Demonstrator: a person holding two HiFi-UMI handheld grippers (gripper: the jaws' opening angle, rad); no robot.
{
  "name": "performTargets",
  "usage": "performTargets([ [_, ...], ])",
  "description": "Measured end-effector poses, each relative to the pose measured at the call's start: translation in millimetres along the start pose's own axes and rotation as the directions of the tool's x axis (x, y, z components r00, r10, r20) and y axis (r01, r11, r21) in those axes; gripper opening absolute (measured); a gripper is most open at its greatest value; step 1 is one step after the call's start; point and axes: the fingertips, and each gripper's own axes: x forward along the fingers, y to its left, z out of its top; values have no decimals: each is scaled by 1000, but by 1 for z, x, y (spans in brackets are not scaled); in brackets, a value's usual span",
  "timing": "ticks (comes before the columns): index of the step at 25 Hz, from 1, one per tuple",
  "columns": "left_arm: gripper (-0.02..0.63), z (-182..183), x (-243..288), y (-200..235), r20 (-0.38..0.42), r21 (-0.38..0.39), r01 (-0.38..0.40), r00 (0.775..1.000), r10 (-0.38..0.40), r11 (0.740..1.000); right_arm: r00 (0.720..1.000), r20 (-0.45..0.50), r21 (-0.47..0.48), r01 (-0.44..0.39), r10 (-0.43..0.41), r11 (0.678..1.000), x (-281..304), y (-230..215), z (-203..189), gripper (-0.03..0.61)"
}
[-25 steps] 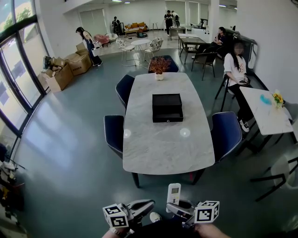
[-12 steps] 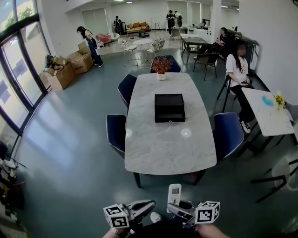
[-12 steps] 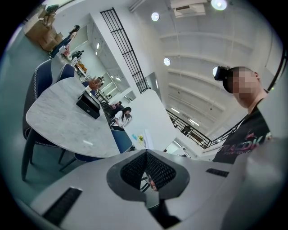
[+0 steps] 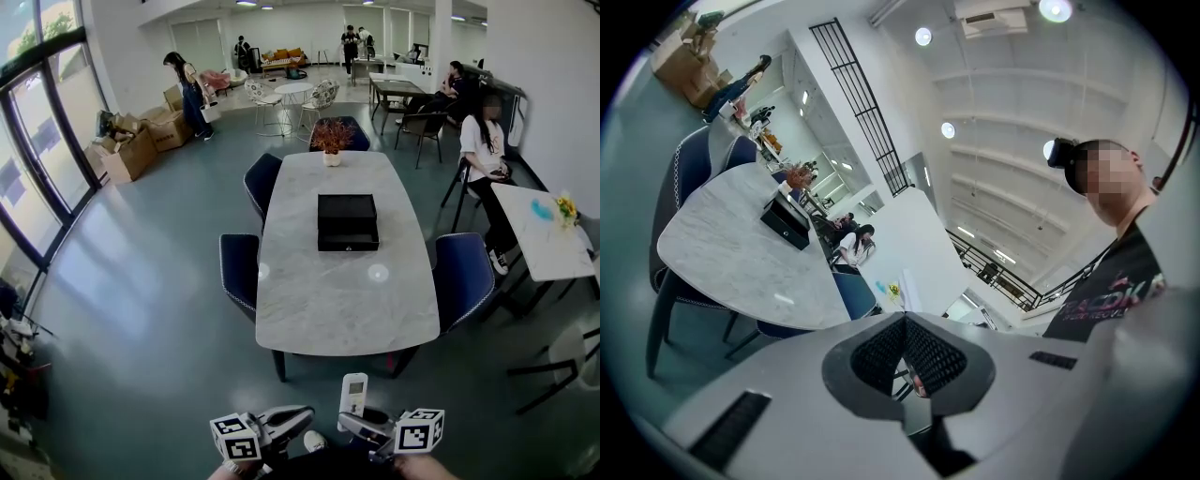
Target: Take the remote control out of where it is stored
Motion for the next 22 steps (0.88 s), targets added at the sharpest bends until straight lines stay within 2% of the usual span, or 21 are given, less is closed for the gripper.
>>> performTargets([
  [6, 6, 0, -1, 0, 1, 1, -4, 1000, 4, 1000, 1000, 8, 12, -19, 18, 1000, 1, 2, 2, 176],
  [11, 6, 1, -1, 0, 0, 1, -6, 1000, 6, 1000, 1000, -6, 1, 13, -13, 1000, 0, 1, 2, 176],
  [22, 6, 0, -1, 1, 1, 0, -6, 1000, 6, 1000, 1000, -1, 6, 9, -9, 1000, 1, 0, 1, 176],
])
